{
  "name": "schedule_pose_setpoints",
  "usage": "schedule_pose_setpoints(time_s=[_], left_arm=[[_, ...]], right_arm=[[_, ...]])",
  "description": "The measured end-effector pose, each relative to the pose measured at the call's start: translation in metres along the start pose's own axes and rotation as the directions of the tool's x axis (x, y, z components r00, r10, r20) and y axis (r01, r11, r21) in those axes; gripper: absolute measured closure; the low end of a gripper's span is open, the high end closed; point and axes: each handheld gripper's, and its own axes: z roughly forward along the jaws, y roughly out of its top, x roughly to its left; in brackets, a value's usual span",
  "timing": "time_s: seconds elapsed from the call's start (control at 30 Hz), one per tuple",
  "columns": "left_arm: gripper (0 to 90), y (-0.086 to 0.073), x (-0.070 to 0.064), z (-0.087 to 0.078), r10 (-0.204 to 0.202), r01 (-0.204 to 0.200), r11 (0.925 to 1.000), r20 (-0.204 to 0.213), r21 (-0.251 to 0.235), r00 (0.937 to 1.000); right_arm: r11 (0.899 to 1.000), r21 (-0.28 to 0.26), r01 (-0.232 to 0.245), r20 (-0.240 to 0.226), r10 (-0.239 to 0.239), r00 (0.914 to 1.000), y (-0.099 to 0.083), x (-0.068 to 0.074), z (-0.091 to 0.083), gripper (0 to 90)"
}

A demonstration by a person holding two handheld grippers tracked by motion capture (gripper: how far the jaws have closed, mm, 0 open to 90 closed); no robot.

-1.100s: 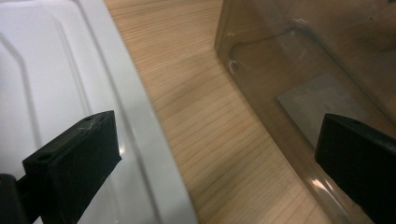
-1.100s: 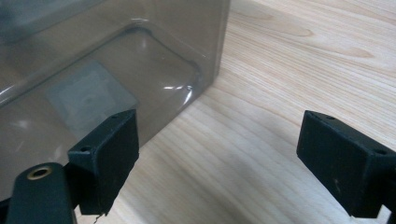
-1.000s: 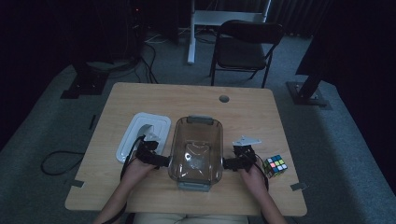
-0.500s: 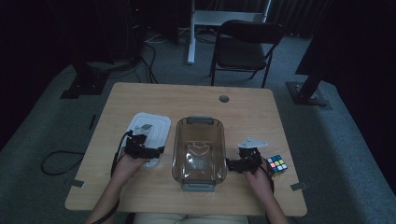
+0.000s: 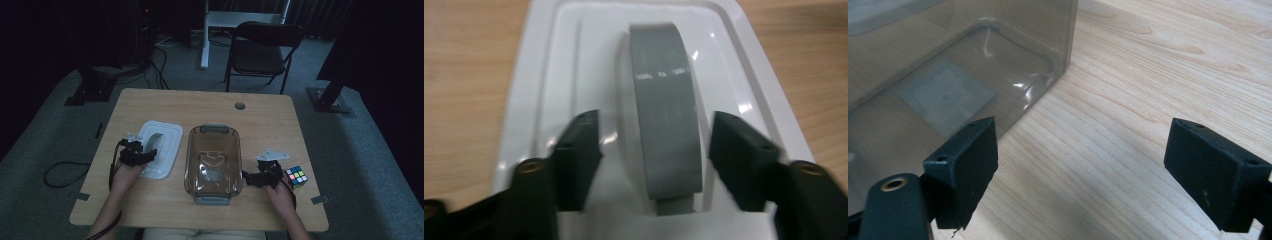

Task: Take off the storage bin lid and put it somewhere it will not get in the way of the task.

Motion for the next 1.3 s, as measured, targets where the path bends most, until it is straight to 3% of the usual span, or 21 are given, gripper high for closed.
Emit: schedule_pose_setpoints(time_s=[0.07,0.13,0.3,0.43,0.53,0.67,0.7,0.83,0.9,0.97,1.07,1.13,1.23,1.3], left_arm=[[61.8,0.0,-0.001,-0.001,-0.006,0.006,1.0,0.012,0.007,0.9999],[64.4,0.0,-0.005,-0.003,-0.007,0.007,1.0,0.002,-0.004,1.0],[66.6,-0.001,-0.014,-0.006,-0.009,0.01,0.9999,0.024,-0.004,0.9997],[67.1,-0.001,-0.023,-0.009,-0.013,0.013,0.9999,0.015,0.001,0.9998],[67.1,-0.003,-0.029,-0.009,-0.022,0.021,0.9997,0.046,0.014,0.9987],[66.3,-0.006,-0.044,-0.013,0.02,-0.024,0.9991,0.085,0.035,0.9962],[62.3,-0.006,-0.047,-0.015,0.029,-0.033,0.9989,0.096,0.034,0.9949],[59.1,-0.007,-0.056,-0.026,0.067,-0.07,0.9973,0.106,0.023,0.992],[59.1,-0.008,-0.057,-0.03,0.069,-0.072,0.9971,0.124,0.023,0.9899],[59.4,-0.011,-0.058,-0.032,0.08,-0.088,0.9953,0.16,0.041,0.9838],[59.2,-0.016,-0.062,-0.033,0.144,-0.152,0.9872,0.146,0.048,0.9788],[59.0,-0.018,-0.057,-0.036,0.137,-0.143,0.9893,0.142,0.032,0.9803],[46.1,-0.02,-0.044,-0.041,0.136,-0.136,0.9907,0.126,-0.005,0.9827],[45.8,-0.021,-0.034,-0.043,0.119,-0.117,0.9929,0.125,-0.019,0.985]], right_arm=[[1.0,0.003,-0.005,0.0,0.005,1.0,-0.001,-0.002,0.0,14.3],[1.0,0.003,-0.008,0.0,0.008,1.0,-0.001,-0.002,0.0,14.3],[1.0,-0.004,-0.01,0.0,0.01,1.0,-0.001,-0.003,-0.001,14.3],[1.0,-0.012,-0.011,-0.002,0.011,0.9999,-0.001,-0.003,-0.003,14.4],[1.0,-0.017,-0.011,-0.001,0.011,0.9999,0.0,-0.003,-0.005,14.3],[1.0,-0.025,-0.015,0.001,0.015,0.9999,-0.001,-0.004,-0.006,14.3],[1.0,-0.025,-0.018,0.002,0.018,0.9998,-0.001,-0.005,-0.007,14.3],[0.999,-0.032,-0.018,0.007,0.018,0.9998,-0.001,-0.006,-0.011,14.3],[0.999,-0.035,-0.019,0.008,0.02,0.9998,-0.001,-0.006,-0.012,14.3],[0.999,-0.039,-0.021,0.008,0.021,0.9997,-0.001,-0.006,-0.013,14.3],[0.999,-0.044,-0.02,0.01,0.021,0.9997,0.0,-0.006,-0.015,14.3],[0.999,-0.047,-0.013,0.016,0.014,0.9998,0.0,-0.006,-0.017,14.3],[0.998,-0.053,-0.017,0.016,0.018,0.9997,0.001,-0.007,-0.025,14.3],[0.998,-0.057,-0.026,0.011,0.026,0.9996,0.001,-0.009,-0.027,14.3]])
